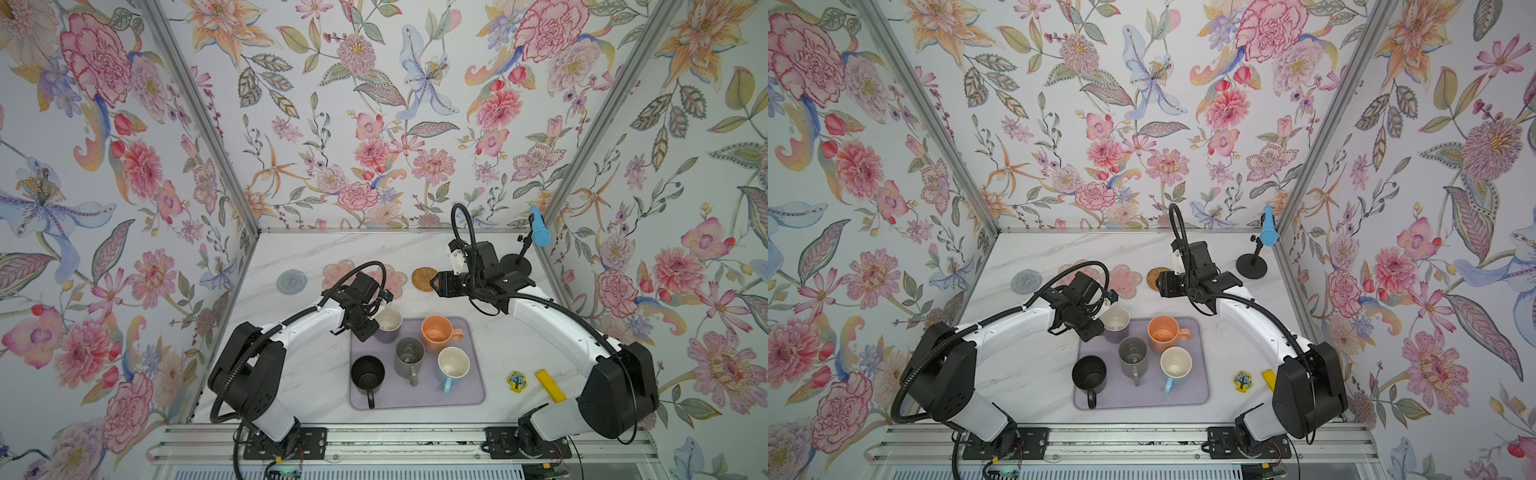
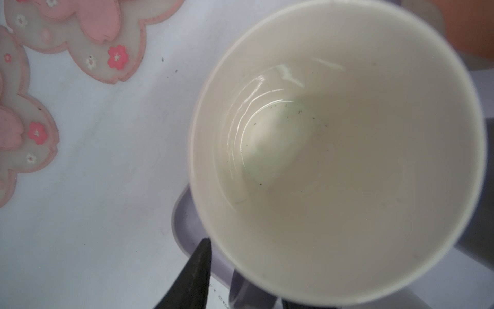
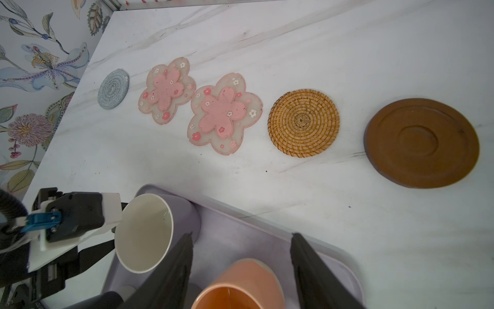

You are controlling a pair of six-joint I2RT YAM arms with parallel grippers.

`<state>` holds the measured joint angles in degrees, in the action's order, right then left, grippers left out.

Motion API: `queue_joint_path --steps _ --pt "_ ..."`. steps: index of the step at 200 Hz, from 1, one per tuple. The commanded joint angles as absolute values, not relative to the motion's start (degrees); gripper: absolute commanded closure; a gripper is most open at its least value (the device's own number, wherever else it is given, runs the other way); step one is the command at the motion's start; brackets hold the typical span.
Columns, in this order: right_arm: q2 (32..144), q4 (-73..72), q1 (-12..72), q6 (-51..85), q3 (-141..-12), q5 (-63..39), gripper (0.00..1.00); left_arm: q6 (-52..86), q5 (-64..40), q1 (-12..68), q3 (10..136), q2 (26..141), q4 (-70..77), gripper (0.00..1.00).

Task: Place cups on coasters
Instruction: Pick up the cup from the tray.

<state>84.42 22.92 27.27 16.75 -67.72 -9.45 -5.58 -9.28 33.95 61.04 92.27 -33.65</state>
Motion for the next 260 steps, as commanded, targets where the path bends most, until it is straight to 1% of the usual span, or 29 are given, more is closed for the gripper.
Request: queue_joint_path --steps 1,14,48,51,63,88,119,169,187,224,260 --pt "82.8 23.5 27.1 17.7 -66.3 -8.8 0.39 -5.1 -12.4 33.3 59.9 91.8 -31.8 0.63" --pt "82.4 23.4 27.2 18.0 -65.8 -8.7 0.39 -4.9 -13.5 33.4 59.1 91.8 -31.3 0.73" --pt "81.4 22.4 27.3 18.9 -64.6 -8.5 0.39 -3.5 -15.3 33.3 56.8 90.0 -29.2 0.92" --pt "81.4 22.4 27.3 19.0 -64.6 -8.5 0.39 -3.4 -15.4 33.3 56.6 88.2 -29.0 0.94" --pt "81.3 22.3 27.5 19.1 -64.7 -8.7 0.39 -2.8 -15.7 33.3 55.8 87.2 -28.5 1.00" --pt "81.3 22.3 28.1 19.2 -64.8 -8.7 0.39 -1.1 -15.3 33.3 53.8 85.4 -27.3 1.00" --pt "80.8 22.3 28.8 19.5 -64.8 -8.3 0.39 0.4 -11.7 33.5 53.7 82.2 -27.7 1.00" --pt "80.7 22.4 29.4 19.6 -64.9 -8.0 0.39 4.7 -3.8 33.4 58.8 78.7 -32.3 1.00" --pt "80.8 22.4 29.5 19.7 -65.0 -7.9 0.39 7.0 1.1 33.2 61.4 79.0 -35.3 1.00" --pt "80.9 22.5 29.3 18.7 -66.1 -7.6 0.39 12.3 3.9 29.5 65.1 79.6 -38.1 1.00" --pt "81.1 22.7 28.8 17.7 -67.0 -7.8 0.39 15.6 6.5 22.7 67.7 81.2 -40.3 1.00"
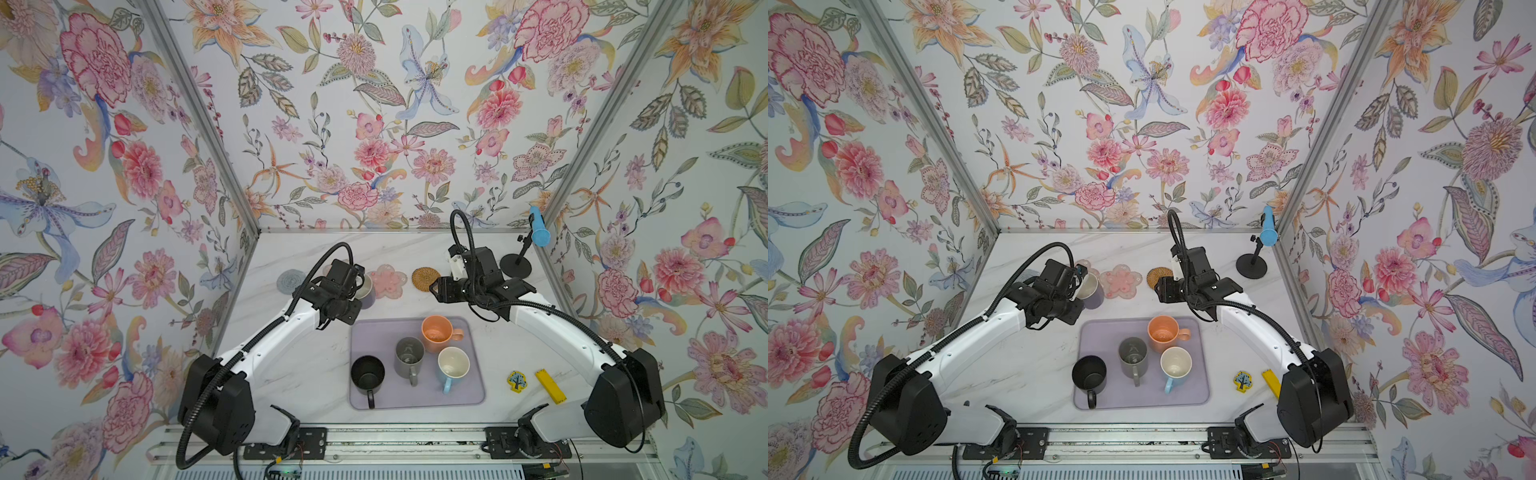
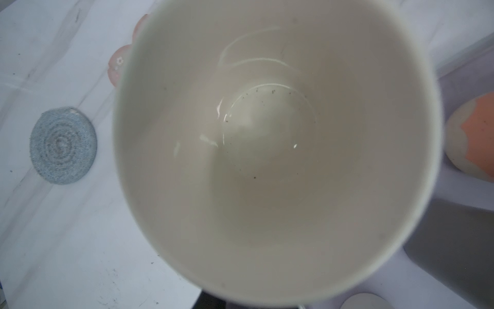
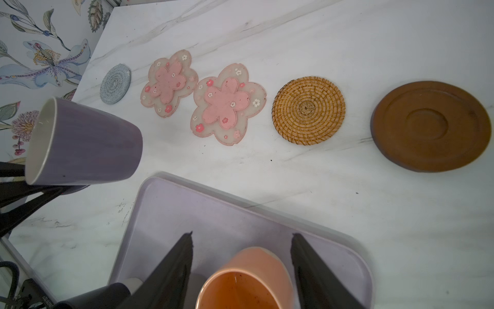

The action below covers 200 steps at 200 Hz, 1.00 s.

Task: Place cups on coasters
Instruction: Pick up the cup from the tray, then place the cup on the coaster.

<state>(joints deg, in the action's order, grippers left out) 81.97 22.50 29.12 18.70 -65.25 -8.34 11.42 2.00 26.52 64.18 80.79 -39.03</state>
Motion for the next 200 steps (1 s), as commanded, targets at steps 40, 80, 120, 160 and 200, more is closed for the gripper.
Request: queue_joint_path --steps 40,80,120,160,200 --pt "81.8 22.7 27.7 17.1 -67.1 -8.5 0.39 16.9 7.0 14.3 70.4 85.9 -40.7 1.00" --pt "82.5 22.6 26.9 16.9 -67.0 -9.4 0.39 16.2 8.3 8.9 76.7 93.9 -41.5 1.00" --pt "83.2 22.7 26.3 16.6 -67.6 -10.0 0.39 14.1 10.3 4.8 84.8 102.6 -43.4 1.00" --pt "83.3 22.7 25.6 16.7 -67.6 -10.1 0.39 14.3 9.9 0.6 90.9 108.8 -43.7 1.00" --pt "85.1 22.6 25.2 17.0 -68.6 -10.3 0.39 13.4 11.2 -0.9 96.8 112.4 -46.3 1.00"
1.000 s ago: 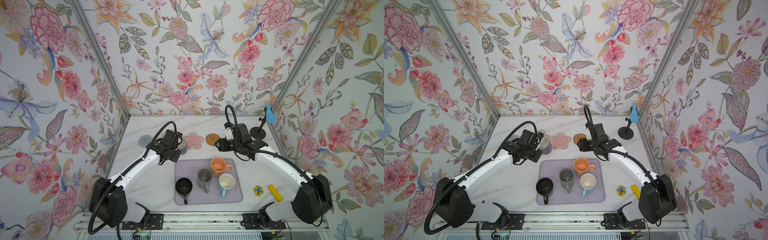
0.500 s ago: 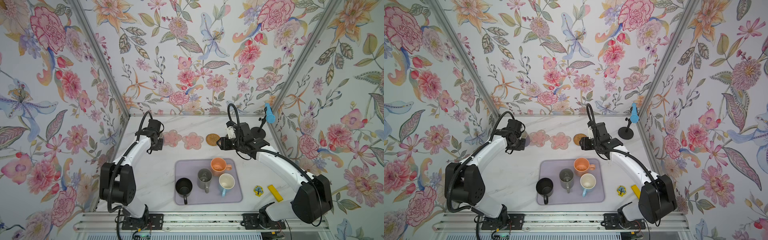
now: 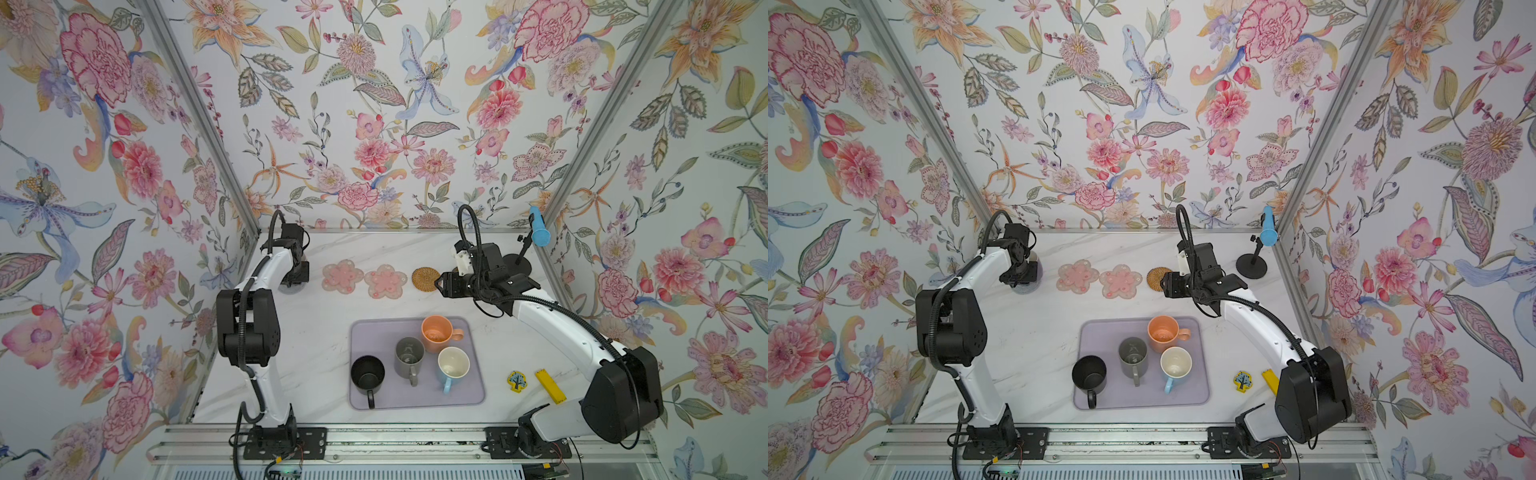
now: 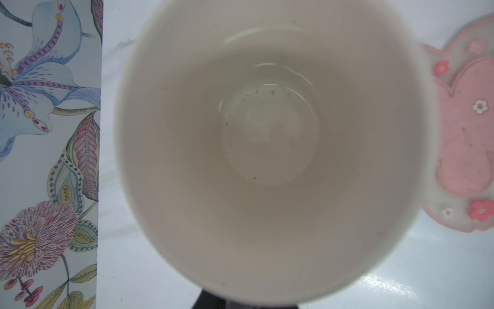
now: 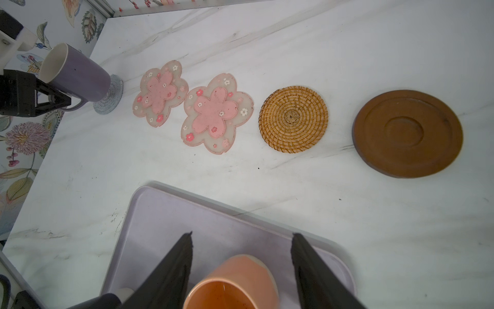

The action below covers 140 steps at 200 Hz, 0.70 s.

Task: Place cups on coasters
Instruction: Place the cup on the coaster.

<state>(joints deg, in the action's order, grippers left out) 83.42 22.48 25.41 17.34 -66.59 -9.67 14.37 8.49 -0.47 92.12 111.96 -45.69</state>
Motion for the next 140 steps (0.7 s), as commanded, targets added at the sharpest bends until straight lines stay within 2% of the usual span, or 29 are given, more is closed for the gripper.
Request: queue_joint_path --steps 1,140 --pt "85.2 22.6 25.2 17.0 -68.6 -10.3 0.39 13.4 11.3 -0.9 96.8 112.5 -46.3 1.00" --pt "88.1 22.7 25.1 17.8 -70.5 -11.3 0.39 15.1 10.2 -2.3 91.8 114.8 -43.3 1.00"
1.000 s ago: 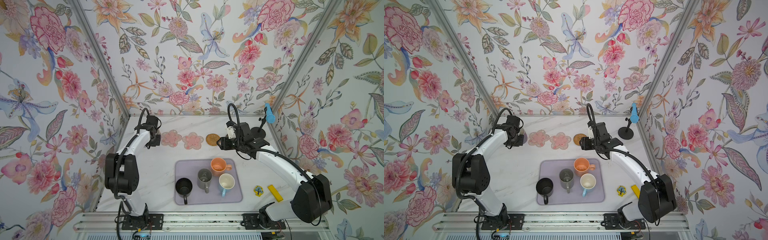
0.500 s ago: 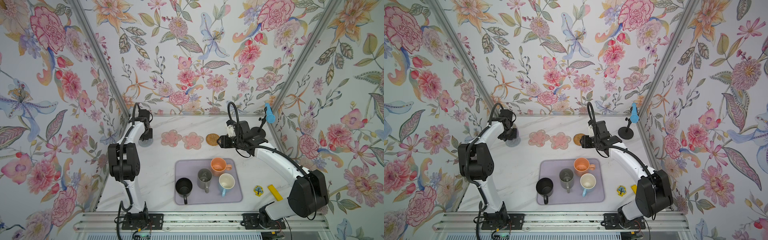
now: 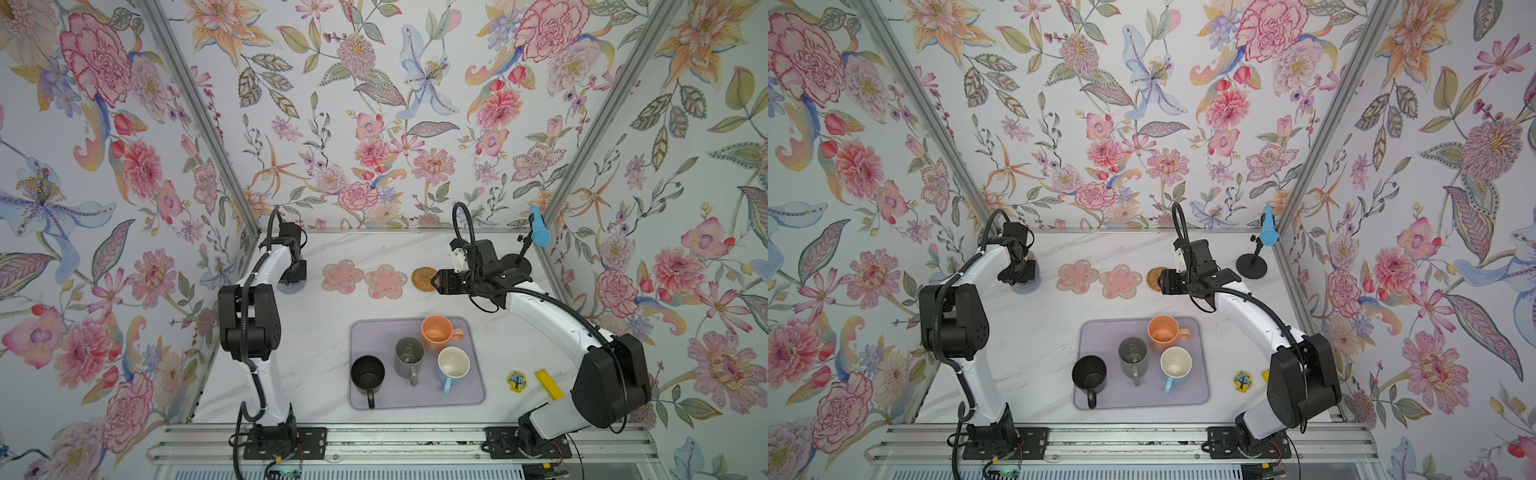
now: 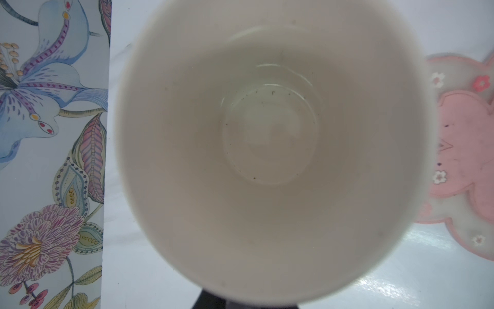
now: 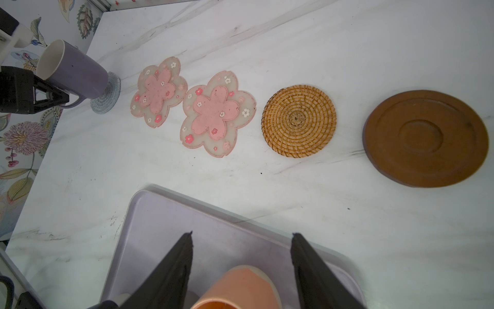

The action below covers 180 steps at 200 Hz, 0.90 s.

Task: Place cups on coasters
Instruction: Place the cup on the coaster.

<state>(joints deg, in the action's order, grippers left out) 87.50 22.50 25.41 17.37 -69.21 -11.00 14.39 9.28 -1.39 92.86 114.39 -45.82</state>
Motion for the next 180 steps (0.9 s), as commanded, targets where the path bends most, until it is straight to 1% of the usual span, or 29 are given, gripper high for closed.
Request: queue_joint_path --steps 1,180 --pt "88.1 22.7 25.2 17.8 -70.5 -11.3 0.39 15.1 10.2 -2.3 91.8 114.7 -43.2 1.00" --pt "87.5 22.9 25.7 18.7 -70.2 -11.2 0.39 15.8 6.3 -3.3 82.7 111.3 -38.3 1.00"
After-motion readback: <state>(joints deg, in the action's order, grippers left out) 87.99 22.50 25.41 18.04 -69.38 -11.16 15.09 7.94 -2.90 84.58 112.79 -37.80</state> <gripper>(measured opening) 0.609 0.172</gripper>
